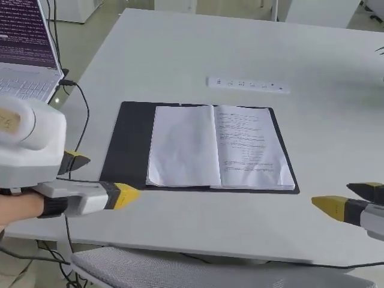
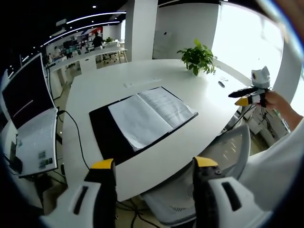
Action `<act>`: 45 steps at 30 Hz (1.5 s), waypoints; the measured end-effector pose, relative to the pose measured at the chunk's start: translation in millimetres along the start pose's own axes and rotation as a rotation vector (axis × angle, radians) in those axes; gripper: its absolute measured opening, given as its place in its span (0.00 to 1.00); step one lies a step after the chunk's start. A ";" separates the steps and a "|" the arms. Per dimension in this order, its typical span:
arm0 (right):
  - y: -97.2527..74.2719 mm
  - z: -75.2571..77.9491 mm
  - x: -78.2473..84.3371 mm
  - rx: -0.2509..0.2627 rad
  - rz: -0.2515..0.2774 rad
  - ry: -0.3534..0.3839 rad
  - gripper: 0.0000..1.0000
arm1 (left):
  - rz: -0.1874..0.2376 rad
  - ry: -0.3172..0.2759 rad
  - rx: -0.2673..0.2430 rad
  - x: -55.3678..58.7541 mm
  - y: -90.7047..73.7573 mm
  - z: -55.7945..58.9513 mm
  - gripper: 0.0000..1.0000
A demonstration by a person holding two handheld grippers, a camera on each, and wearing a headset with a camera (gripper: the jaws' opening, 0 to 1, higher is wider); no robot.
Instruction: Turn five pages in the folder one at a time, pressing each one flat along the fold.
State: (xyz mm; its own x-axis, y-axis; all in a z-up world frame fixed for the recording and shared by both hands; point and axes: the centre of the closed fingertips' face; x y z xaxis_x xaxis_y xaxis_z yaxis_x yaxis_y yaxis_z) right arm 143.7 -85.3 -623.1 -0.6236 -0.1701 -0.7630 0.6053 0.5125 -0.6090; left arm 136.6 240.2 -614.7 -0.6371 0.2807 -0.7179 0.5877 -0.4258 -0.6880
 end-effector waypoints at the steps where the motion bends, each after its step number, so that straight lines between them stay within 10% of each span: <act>1: 0.6 0.6 0.6 0.002 -0.001 -0.007 0.56 | -0.005 0.002 0.000 1.4 2.5 0.4 0.64; 26: 21.5 14.3 14.8 -0.014 -0.033 0.045 0.56 | -0.050 0.014 0.036 -1.1 59.6 20.5 0.62; 45: 61.8 29.9 13.8 -0.035 0.025 0.158 0.53 | 0.064 0.011 0.087 -41.2 157.6 59.0 0.57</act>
State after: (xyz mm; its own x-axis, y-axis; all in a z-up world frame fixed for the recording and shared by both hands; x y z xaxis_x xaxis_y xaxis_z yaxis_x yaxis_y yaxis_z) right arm 187.3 -81.1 -677.6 -0.6799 -0.0240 -0.7329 0.6061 0.5441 -0.5801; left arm 226.0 110.8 -687.3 -0.5937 0.2596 -0.7617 0.5812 -0.5163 -0.6290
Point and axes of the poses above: the centre of the closed fingertips' face, and the gripper's own axes: y roughly forward along the fingers, z roughly to its right, x roughly out of its underside
